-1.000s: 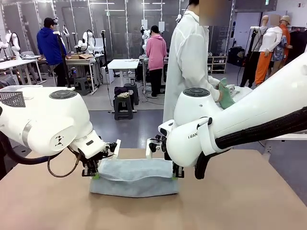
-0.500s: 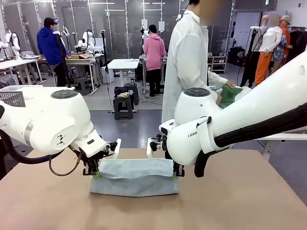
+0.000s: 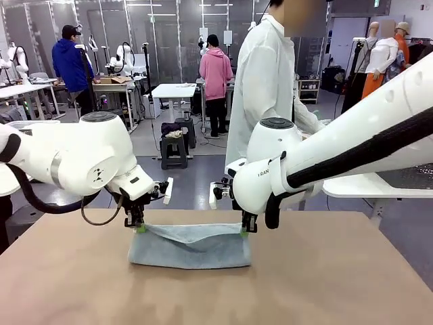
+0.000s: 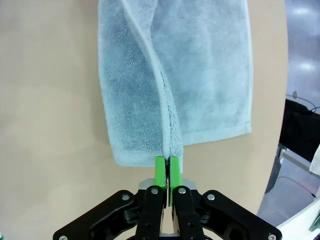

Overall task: Fold the towels and place them in the basket.
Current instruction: When a person lays out a Towel with hook on the table, fold it in half twice.

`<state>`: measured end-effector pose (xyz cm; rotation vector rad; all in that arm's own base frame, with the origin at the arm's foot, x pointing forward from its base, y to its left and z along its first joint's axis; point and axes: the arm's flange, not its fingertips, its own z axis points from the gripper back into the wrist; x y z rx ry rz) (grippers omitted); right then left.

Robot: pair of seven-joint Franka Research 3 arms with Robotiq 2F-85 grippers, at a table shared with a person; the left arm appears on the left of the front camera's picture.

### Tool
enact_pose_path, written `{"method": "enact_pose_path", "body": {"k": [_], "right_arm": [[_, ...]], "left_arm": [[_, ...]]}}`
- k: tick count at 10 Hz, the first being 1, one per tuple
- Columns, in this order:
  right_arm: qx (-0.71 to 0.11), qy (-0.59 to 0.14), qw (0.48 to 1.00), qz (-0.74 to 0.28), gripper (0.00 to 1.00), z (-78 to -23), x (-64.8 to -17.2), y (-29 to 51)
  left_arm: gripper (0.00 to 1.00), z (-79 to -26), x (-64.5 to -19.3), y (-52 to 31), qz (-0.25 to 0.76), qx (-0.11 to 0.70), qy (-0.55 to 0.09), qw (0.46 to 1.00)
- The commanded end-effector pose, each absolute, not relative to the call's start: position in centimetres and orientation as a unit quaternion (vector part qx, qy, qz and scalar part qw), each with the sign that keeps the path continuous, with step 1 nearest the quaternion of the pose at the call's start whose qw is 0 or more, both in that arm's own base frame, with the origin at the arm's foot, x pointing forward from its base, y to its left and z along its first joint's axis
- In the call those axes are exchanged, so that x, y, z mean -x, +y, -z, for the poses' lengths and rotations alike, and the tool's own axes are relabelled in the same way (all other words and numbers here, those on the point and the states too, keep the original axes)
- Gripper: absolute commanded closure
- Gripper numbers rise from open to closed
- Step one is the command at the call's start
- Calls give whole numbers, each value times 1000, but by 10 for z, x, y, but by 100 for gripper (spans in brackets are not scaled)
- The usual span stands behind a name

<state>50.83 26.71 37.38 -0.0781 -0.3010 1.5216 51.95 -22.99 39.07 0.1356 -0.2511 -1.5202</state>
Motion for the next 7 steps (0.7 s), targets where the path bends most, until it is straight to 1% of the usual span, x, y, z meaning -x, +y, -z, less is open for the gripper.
{"method": "enact_pose_path", "body": {"k": [1, 3, 7], "right_arm": [[40, -137, 704, -695, 96, -371, -536, 274], [58, -137, 706, -692, 96, -371, -556, 275], [57, -124, 715, -685, 96, -354, -585, 267]], "left_arm": [[91, -385, -548, -235, 684, -49, -98, 721], [91, -378, -568, -233, 665, -53, -99, 738], [91, -366, -592, -223, 640, -49, -92, 761]]}}
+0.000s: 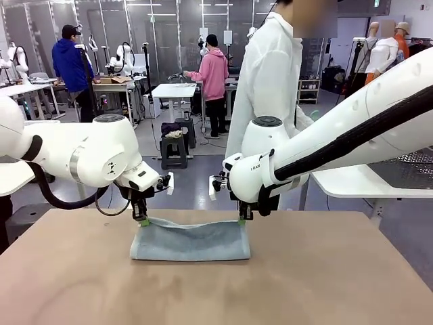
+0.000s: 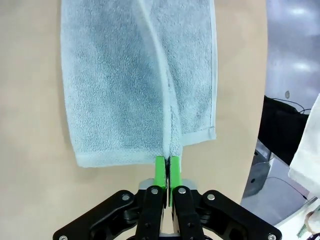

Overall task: Fold the towels and place them in the basket.
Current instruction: When a person lays out a Towel with hook on the table, fold it in half twice.

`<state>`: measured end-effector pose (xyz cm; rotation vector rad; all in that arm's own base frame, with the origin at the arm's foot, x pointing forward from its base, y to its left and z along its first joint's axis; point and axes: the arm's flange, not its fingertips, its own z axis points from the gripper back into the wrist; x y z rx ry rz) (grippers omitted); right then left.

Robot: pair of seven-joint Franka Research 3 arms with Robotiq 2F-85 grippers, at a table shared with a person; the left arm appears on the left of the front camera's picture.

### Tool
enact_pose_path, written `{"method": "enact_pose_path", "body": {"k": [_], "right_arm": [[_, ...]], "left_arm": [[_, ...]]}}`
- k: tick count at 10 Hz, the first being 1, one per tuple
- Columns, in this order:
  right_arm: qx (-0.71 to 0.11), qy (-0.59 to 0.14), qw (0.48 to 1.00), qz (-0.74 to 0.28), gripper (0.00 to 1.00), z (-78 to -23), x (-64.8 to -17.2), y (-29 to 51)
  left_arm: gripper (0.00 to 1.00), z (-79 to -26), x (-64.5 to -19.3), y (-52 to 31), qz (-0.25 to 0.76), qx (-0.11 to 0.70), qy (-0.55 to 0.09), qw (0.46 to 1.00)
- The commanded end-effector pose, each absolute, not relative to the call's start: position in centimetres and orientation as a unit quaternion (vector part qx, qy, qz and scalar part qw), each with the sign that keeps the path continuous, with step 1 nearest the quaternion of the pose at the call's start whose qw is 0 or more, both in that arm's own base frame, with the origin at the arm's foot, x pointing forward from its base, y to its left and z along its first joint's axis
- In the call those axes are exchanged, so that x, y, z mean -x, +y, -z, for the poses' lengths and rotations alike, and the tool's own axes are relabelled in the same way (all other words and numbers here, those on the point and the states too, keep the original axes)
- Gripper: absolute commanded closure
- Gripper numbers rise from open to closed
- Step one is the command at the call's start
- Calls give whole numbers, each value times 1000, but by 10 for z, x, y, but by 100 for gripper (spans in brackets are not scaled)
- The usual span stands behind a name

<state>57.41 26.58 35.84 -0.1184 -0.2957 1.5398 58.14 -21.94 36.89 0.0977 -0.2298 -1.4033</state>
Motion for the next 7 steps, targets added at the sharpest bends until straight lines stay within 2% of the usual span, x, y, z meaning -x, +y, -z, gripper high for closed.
{"method": "enact_pose_path", "body": {"k": [1, 5, 6, 7], "right_arm": [[56, -120, 715, -687, 96, -348, -587, 266], [59, -128, 713, -686, 96, -335, -593, 260], [57, -137, 709, -689, 96, -336, -591, 261], [58, -144, 705, -692, 76, -336, -590, 261]], "left_arm": [[91, -362, -594, -221, 636, -45, -86, 765], [91, -349, -601, -215, 635, -34, -79, 768], [86, -349, -600, -215, 632, -37, -80, 770], [72, -349, -600, -215, 631, -41, -85, 770]]}}
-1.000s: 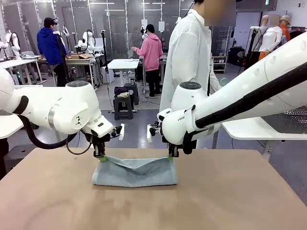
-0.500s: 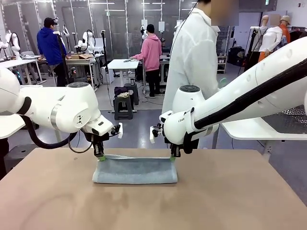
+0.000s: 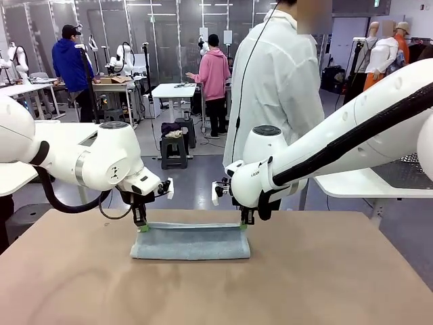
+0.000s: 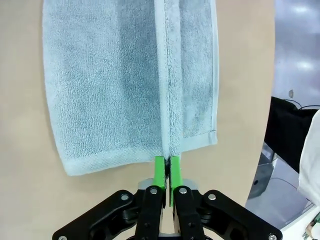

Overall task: Fold the towels and place them in the basket.
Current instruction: When a person lays out a Towel with hook on the table, fold it in half twice.

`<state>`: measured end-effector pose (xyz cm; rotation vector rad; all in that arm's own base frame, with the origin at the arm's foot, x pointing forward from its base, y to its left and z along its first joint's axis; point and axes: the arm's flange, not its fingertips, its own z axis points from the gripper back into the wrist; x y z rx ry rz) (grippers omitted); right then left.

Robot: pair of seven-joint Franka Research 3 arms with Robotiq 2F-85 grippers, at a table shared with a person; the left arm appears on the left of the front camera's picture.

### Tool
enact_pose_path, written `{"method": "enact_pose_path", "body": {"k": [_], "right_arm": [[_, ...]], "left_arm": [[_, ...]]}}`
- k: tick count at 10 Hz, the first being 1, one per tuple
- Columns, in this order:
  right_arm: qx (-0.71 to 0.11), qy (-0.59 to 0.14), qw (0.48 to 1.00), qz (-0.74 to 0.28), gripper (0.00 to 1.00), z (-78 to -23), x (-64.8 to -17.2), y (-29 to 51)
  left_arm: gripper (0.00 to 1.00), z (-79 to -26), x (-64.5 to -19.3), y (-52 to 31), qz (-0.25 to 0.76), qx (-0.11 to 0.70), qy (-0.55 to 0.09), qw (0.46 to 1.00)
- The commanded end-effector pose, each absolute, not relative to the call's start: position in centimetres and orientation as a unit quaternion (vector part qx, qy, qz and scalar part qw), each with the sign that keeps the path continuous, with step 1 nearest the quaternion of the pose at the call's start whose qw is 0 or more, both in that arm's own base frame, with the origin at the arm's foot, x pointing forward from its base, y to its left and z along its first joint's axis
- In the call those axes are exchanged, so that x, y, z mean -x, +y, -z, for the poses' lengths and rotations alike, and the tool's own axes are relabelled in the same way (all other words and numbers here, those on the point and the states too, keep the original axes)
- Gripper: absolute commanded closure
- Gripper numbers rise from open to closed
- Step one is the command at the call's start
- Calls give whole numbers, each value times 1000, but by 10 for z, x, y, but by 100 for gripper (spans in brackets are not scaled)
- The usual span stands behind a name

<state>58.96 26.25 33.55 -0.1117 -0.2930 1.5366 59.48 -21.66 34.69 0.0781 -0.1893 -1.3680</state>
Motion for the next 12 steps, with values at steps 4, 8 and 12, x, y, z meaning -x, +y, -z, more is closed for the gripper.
{"method": "enact_pose_path", "body": {"k": [4, 8, 12], "right_arm": [[65, -172, 698, -692, 36, -345, -589, 257], [8, -132, 739, -661, 0, -409, -542, 246], [-13, -147, 778, -610, 0, -469, -485, 236]], "left_arm": [[32, -359, -600, -208, 625, -90, -119, 766], [0, -430, -557, -184, 659, -17, -118, 742], [0, -476, -522, -140, 671, 22, -126, 730]]}}
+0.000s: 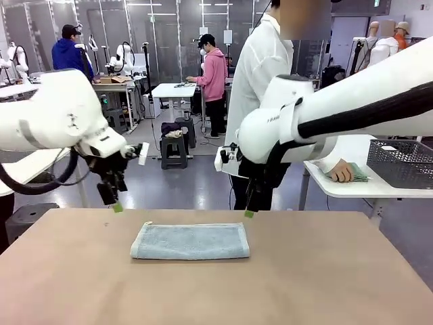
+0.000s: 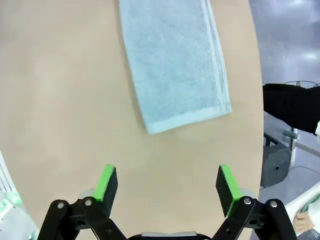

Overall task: Fold the towels and place them in the basket.
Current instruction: When a person lays out a Towel with hook on the table, fold it in half twice.

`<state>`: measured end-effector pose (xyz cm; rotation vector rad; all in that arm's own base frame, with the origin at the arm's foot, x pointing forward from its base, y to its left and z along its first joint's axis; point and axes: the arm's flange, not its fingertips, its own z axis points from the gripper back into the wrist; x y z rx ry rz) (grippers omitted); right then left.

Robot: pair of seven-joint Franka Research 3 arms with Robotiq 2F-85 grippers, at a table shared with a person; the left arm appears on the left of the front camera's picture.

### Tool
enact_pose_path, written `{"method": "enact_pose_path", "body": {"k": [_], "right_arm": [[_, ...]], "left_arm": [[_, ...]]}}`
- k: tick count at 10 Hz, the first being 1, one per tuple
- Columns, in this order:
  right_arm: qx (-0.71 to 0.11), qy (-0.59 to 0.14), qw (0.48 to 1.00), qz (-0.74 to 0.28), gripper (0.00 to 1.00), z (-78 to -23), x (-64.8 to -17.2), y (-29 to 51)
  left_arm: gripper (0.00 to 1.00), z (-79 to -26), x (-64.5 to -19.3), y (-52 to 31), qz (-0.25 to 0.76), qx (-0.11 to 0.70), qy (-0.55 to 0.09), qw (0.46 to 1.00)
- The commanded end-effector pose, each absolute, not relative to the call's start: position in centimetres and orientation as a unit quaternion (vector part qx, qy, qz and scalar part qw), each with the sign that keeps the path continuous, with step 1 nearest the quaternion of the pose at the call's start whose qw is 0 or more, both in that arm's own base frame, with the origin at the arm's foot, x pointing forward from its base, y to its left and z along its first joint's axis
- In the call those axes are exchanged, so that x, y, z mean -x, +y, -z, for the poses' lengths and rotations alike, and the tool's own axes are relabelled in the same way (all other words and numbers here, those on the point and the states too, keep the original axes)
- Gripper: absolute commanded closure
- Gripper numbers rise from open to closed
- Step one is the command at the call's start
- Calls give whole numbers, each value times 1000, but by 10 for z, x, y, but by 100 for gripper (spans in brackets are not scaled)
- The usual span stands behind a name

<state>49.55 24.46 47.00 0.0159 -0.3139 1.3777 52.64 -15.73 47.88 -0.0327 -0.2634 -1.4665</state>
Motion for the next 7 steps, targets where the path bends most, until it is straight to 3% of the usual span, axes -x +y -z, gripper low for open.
{"method": "enact_pose_path", "body": {"k": [1, 3, 5, 6, 7], "right_arm": [[-30, -152, 811, -565, 0, -474, -478, 233], [-113, -120, 892, -422, 0, -471, -458, 235], [-161, -85, 901, -395, 0, -468, -446, 234], [-197, -74, 875, -435, 0, -471, -445, 226], [-126, -76, 893, -426, 0, -464, -455, 234]], "left_arm": [[0, -474, -522, -129, 675, 40, -148, 722], [0, -466, -518, -110, 671, 87, -183, 713], [0, -458, -523, -95, 661, 125, -208, 710], [0, -454, -527, -88, 658, 142, -215, 708], [0, -449, -529, -83, 653, 157, -220, 708]]}}
